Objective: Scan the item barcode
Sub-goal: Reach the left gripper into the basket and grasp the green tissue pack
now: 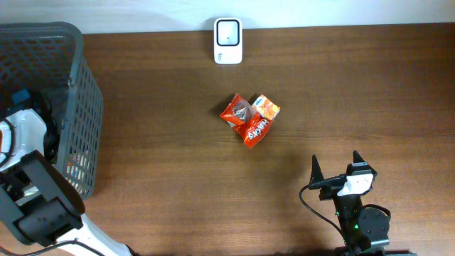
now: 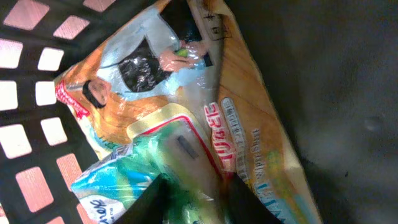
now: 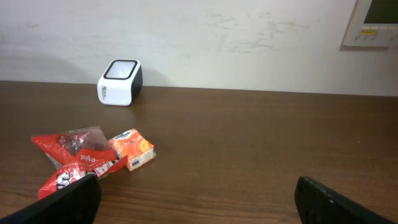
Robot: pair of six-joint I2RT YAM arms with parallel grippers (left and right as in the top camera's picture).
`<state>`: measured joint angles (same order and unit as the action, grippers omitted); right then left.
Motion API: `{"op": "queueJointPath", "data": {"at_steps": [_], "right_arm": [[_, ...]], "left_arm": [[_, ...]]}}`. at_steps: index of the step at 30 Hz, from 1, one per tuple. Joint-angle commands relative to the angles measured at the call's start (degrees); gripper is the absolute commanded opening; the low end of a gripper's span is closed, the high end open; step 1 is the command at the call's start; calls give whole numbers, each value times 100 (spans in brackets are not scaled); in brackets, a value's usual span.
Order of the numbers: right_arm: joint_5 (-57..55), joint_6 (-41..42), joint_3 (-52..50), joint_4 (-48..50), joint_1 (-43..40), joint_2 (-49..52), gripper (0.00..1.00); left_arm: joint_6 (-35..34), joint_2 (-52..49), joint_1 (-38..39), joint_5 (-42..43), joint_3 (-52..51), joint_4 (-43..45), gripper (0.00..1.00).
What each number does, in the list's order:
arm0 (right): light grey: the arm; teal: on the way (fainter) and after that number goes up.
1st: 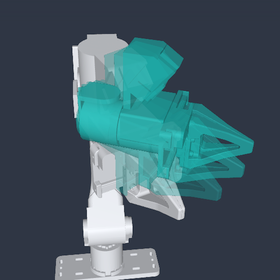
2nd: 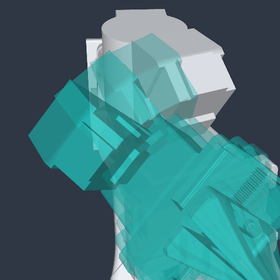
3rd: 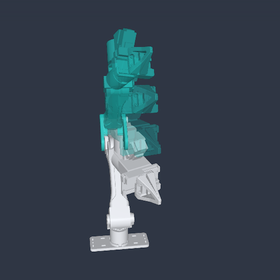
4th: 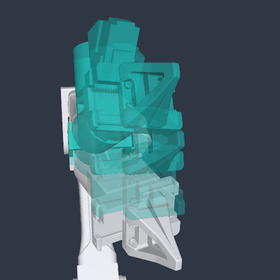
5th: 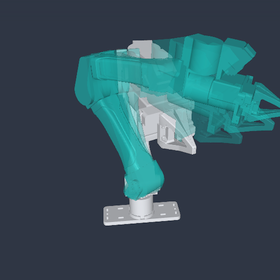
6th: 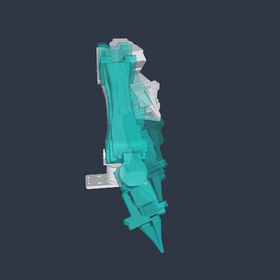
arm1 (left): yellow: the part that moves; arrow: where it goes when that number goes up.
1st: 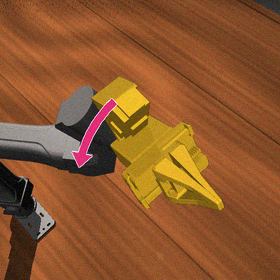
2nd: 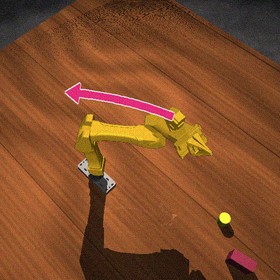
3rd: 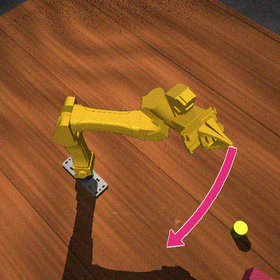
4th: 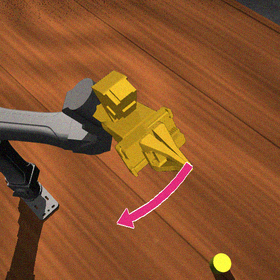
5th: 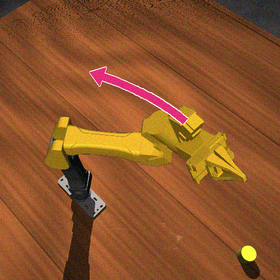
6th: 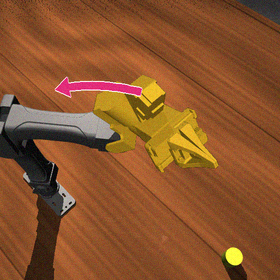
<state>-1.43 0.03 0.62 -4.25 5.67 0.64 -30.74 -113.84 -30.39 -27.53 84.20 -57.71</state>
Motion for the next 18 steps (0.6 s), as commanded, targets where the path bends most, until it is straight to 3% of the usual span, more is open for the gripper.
{"op": "queueJointPath", "data": {"at_steps": [1,2,8,11,16,18], "right_arm": [[-31,44,-31,-42,-17,-33,99],[-31,44,-31,-42,-17,-33,98],[-31,44,-31,-42,-17,-33,98],[-31,44,-31,-42,-17,-33,98],[-31,44,-31,-42,-17,-33,98],[-31,44,-31,-42,-17,-33,99]], "left_arm": [[-4,22,-15,-39,57,-39,8],[-4,48,-15,-37,181,-138,0],[-4,570,-9,535,1572,-870,0],[4,1145,-9,1333,2129,-992,0],[17,2253,-9,2625,2214,-525,0],[17,2730,9,3731,2214,-223,0]]}}
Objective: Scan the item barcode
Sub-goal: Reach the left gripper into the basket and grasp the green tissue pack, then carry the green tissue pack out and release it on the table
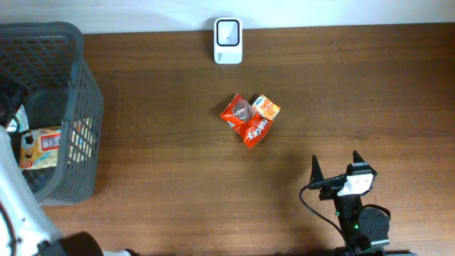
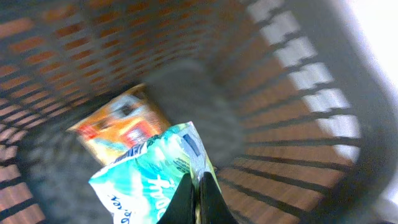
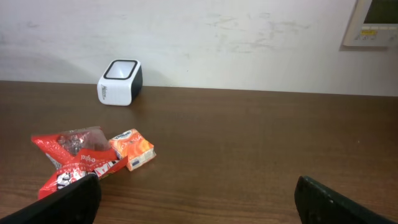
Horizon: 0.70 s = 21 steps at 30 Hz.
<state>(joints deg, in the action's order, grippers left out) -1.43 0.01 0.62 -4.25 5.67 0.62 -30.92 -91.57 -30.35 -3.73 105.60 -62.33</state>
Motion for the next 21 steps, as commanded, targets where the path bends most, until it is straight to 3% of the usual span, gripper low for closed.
{"op": "queueJointPath", "data": {"at_steps": [1,4,6,8,11,13,17,21], "right_arm": [[-31,46,-31,-42,-17,-31,98],[-31,46,-31,-42,-17,-31,98],[-31,46,-31,-42,-17,-31,99],[-31,46,-31,-42,-17,-31,98],[-31,46,-31,-42,-17,-31,98],[-31,46,-31,-42,-17,-31,98],[-31,46,-31,-42,-17,-31,98],[-31,46,-31,-42,-17,-31,98]], "left_arm": [[35,645,50,2031,74,396,0],[173,859,448,3324,74,734,0],[396,872,1178,3456,61,767,0],[881,831,1943,3228,39,769,0],[1816,437,3641,2035,39,769,0],[2520,17,4485,1762,39,765,0],[3473,-1029,5466,1716,39,767,0],[3558,-2124,5967,1742,39,988,0]]}}
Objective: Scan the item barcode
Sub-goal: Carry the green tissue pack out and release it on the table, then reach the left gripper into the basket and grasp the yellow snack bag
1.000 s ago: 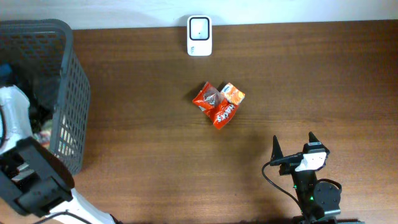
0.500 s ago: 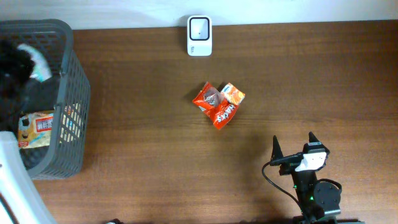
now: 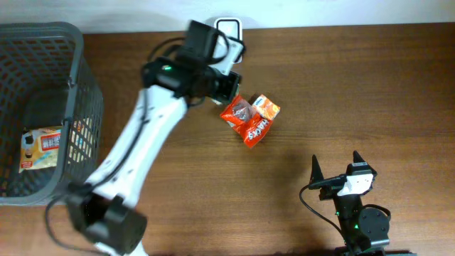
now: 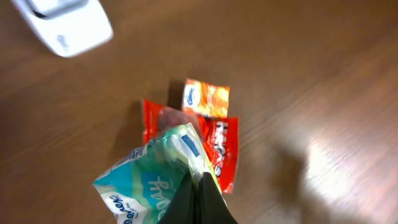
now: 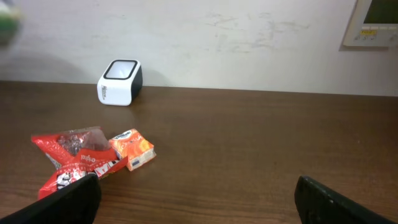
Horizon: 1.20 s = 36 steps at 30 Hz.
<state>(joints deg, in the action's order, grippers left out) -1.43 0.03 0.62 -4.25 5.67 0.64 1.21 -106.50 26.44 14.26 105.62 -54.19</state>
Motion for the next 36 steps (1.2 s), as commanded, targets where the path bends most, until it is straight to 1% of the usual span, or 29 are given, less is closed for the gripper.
{"op": "queueJointPath", "data": {"at_steps": [1,6,7,8,9,10,12,13,14,15,17,20,23,24,26,27,28,29,30,32,33,34,36], "right_arm": [[-31,44,-31,-42,-17,-33,98],[-31,44,-31,-42,-17,-33,99],[-31,44,-31,-42,-17,-33,99],[-31,44,-31,-42,-17,-33,98],[-31,44,-31,-42,-17,-33,98],[-31,44,-31,-42,-17,-33,98],[-31,44,-31,-42,-17,-33,98],[-31,44,-31,-42,-17,-33,98],[-31,44,-31,-42,-17,-33,98],[-31,44,-31,-42,-17,-33,98],[-31,44,-31,-42,-17,-33,98],[-31,44,-31,-42,-17,-33,98],[-31,44,-31,-42,-17,-33,99],[-31,44,-31,-42,-17,-33,98],[-31,44,-31,-42,-17,-33,98],[-31,44,-31,-42,-17,-33,98],[-31,44,-31,-42,-17,-33,99],[-31,44,-31,-42,-17,-33,98],[-31,44,-31,-42,-17,-33,98],[-31,44,-31,-42,-17,-33,98],[-31,44,-31,-42,-17,-33,98],[-31,44,-31,-42,-17,-33,98],[-31,44,-31,-42,-17,-33,98]], "left_arm": [[345,-848,409,-57,37,391,0],[345,-1453,918,-59,37,1598,0],[345,-1539,992,-59,37,1707,2],[343,-1637,1082,-61,37,1746,12],[343,-1711,1154,-61,37,1746,38],[343,-1753,1202,-63,37,1753,52],[343,-1781,1220,-85,37,1805,61],[343,-1777,1217,-245,70,1843,66],[341,-1764,1207,-323,116,1823,65],[341,-1703,1161,-343,254,1716,61],[339,-1497,1051,-367,533,1475,57],[339,-892,719,-597,1043,1034,54],[339,-4,155,-1095,1257,688,53],[337,361,-155,-1237,1257,549,53],[101,922,-804,-1578,1257,262,60],[-39,1113,-1102,-1755,1257,155,66],[-214,1445,-1888,-2057,1257,-72,99],[-254,1561,-2393,-2055,1257,-210,99],[-472,1628,-2944,-2057,1257,-389,99],[-1121,1600,-4081,-2050,1255,-868,99],[-1639,1502,-4616,-1912,1255,-1207,99],[-1904,1386,-4986,-1698,1255,-1480,99],[-1904,1106,-5499,-1545,1255,-1797,99]]}}
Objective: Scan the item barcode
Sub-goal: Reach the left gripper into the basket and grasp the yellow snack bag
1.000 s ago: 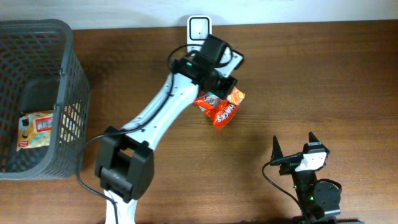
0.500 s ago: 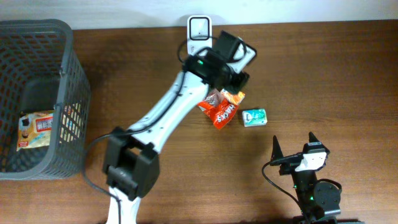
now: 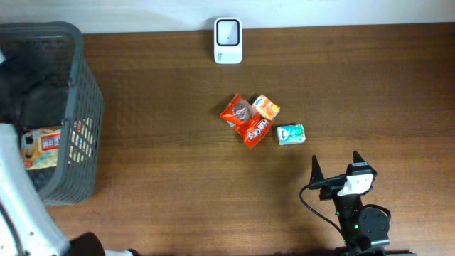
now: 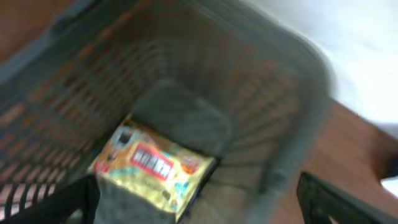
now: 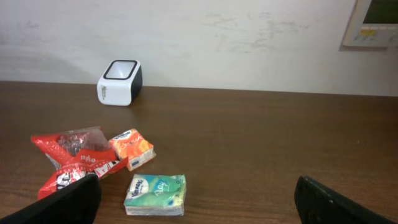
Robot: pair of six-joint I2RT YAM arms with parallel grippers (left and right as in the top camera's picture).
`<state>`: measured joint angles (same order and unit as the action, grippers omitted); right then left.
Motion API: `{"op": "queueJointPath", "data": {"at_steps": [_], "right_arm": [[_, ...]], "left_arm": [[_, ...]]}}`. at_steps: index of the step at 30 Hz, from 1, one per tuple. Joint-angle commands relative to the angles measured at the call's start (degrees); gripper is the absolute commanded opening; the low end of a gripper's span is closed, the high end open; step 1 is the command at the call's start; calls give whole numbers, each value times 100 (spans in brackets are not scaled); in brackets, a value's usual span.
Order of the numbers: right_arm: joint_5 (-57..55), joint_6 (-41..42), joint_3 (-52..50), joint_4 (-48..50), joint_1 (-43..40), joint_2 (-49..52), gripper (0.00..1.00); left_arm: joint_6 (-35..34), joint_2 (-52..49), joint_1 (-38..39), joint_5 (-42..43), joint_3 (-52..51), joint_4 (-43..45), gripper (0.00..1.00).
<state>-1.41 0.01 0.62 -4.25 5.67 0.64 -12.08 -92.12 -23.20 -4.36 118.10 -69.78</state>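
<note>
The white barcode scanner stands at the table's far edge, also seen as the scanner. A green tissue pack lies flat on the table right of the red snack packets and an orange pack. In the right wrist view the green pack lies just ahead of my open, empty right gripper. My left gripper hangs open and empty above the grey basket, looking down on a yellow packet.
The mesh basket fills the table's left end, with the yellow packet on its floor. My white left arm rises at the lower left. The right arm's base sits at the front right edge.
The green tissue pack has left my left gripper and now lies on the table right of the red packets. My left gripper has opened and gone from near the scanner to above the basket.
My left gripper was down in the basket at the green pack lying on the yellow packet. Then it was shut on the pack, raised inside the basket. Then it held the pack over the red packets near the scanner. Now the pack lies on the table.
</note>
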Motion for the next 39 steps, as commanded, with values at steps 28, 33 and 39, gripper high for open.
{"op": "queueJointPath", "data": {"at_steps": [28,33,39], "right_arm": [[-33,46,-31,-42,-17,-33,99],[-33,46,-31,-42,-17,-33,98],[-33,46,-31,-42,-17,-33,98]], "left_arm": [[-1572,-2973,-1119,-216,-2347,468,99],[-1567,-2975,-1121,402,-3064,1491,99],[-1569,-2977,-1117,400,-3593,1694,41]]}}
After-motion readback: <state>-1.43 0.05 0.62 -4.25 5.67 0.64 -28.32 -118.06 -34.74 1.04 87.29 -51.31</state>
